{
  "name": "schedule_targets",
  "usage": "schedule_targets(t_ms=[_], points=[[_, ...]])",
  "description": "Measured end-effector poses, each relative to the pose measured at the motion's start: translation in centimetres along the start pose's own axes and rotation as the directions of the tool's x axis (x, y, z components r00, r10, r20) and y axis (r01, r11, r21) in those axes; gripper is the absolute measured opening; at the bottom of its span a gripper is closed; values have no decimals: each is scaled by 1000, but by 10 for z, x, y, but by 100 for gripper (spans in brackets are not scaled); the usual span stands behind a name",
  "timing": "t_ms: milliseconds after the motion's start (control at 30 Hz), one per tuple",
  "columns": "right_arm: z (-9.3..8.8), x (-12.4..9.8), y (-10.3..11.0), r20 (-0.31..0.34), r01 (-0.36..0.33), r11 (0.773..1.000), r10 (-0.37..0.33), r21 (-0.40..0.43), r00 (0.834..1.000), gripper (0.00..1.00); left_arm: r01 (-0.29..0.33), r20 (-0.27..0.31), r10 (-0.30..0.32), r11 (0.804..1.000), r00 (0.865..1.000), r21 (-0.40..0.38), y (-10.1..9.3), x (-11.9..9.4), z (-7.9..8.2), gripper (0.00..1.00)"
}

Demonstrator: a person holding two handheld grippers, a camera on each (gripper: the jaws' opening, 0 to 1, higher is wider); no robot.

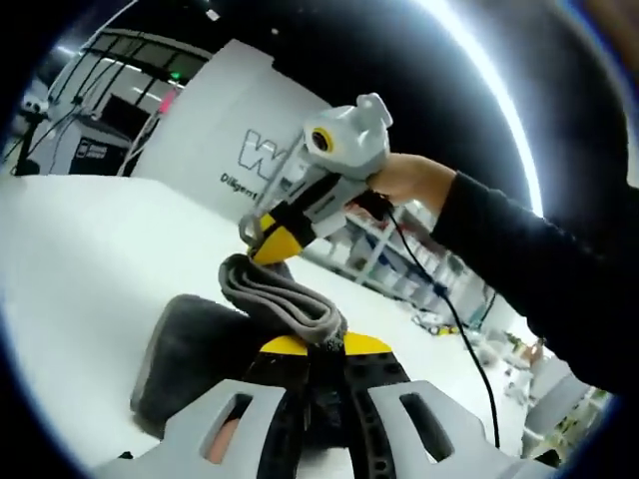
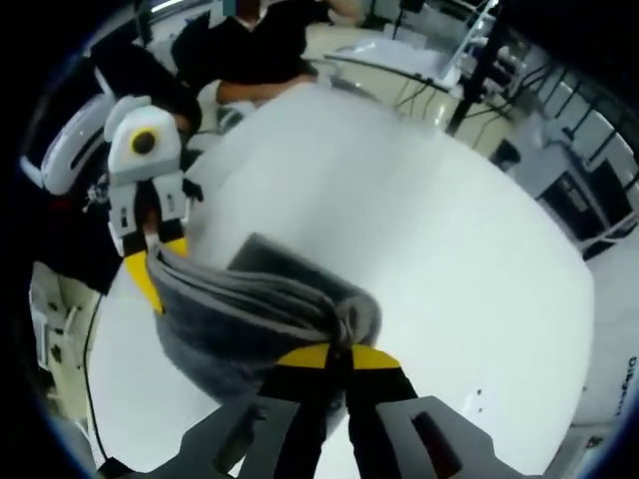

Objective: Open the folded towel by lifting each exposed corner and separating the folded layers until the towel lies flat within the target outline without major curled edges

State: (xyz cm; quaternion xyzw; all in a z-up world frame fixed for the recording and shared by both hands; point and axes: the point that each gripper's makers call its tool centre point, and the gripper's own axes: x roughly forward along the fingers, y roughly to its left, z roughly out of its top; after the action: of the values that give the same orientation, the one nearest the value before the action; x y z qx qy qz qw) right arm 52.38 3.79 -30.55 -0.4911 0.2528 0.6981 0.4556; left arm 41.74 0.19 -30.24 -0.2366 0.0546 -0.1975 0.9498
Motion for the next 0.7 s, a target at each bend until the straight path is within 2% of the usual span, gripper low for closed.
schedule_targets(t_ms=[167, 233, 267, 400, 500, 700], points=[[-16, -21, 16, 35, 44, 998, -46, 34, 998, 0, 43, -23, -41, 994, 999, 101, -26, 6, -4, 7], [-21, -25, 19, 38, 53, 998, -54, 40, 998, 0, 50, -27, -47, 993, 999, 110, -30, 8, -5, 7], [-30, -30, 23, 42, 68, 996, -71, 55, 997, 0, 65, -37, -61, 991, 997, 117, -38, 11, -8, 7], [-46, -38, 31, 42, 97, 993, -101, 70, 994, 0, 85, -60, -77, 988, 995, 133, -52, 17, -16, 7], [-55, -46, 32, 47, 114, 991, -117, 74, 992, 0, 98, -71, -88, 984, 994, 147, -64, 20, -23, 8], [-70, -49, 49, 46, 143, 986, -147, 87, 988, 0, 119, -107, -100, 976, 989, 185, -77, 29, -36, 9]])
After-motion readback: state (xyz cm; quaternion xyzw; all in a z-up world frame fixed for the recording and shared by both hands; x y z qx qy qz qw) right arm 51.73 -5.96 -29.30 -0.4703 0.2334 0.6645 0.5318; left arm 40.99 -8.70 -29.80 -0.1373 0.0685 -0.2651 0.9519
